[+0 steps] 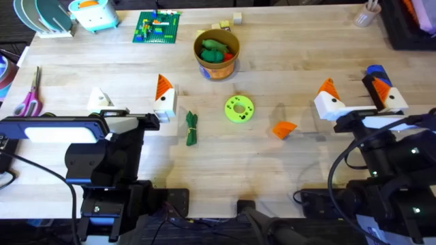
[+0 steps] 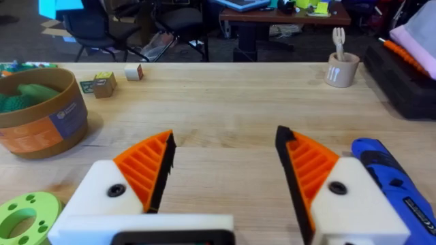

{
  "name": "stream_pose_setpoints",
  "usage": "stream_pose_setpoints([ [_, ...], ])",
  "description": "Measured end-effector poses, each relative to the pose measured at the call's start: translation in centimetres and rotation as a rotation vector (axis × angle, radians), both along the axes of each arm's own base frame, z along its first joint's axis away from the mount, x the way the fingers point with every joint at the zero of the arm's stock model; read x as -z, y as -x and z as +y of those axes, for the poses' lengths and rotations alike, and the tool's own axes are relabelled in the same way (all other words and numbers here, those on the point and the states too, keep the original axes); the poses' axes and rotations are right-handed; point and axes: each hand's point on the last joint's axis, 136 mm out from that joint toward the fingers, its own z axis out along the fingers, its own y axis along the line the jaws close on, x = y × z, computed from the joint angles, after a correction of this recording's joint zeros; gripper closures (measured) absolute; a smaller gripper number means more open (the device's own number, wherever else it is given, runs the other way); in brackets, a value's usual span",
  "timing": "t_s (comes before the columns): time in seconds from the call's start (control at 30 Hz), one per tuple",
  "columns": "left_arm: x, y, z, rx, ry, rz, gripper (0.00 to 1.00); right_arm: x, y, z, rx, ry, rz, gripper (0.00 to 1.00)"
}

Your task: Pick up the gripper from the table and insert it into the empty holder that is missing its gripper. Then pick up a screw, insert it into the mounting hole, and use the screwdriver to tighten it. Finally, clean up the table by picking up the vegetable and placing it into the bucket.

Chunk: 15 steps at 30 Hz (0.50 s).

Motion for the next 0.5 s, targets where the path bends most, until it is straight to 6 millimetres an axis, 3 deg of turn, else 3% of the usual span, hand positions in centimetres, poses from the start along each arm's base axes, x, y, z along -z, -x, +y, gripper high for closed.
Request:
stream_pose_setpoints([
  [0.5,-0.02,0.0,0.01,0.0,-0.001,-0.001,0.008,-0.08,-0.01,0.12,-0.006,-0.016,-0.003,0.086],
])
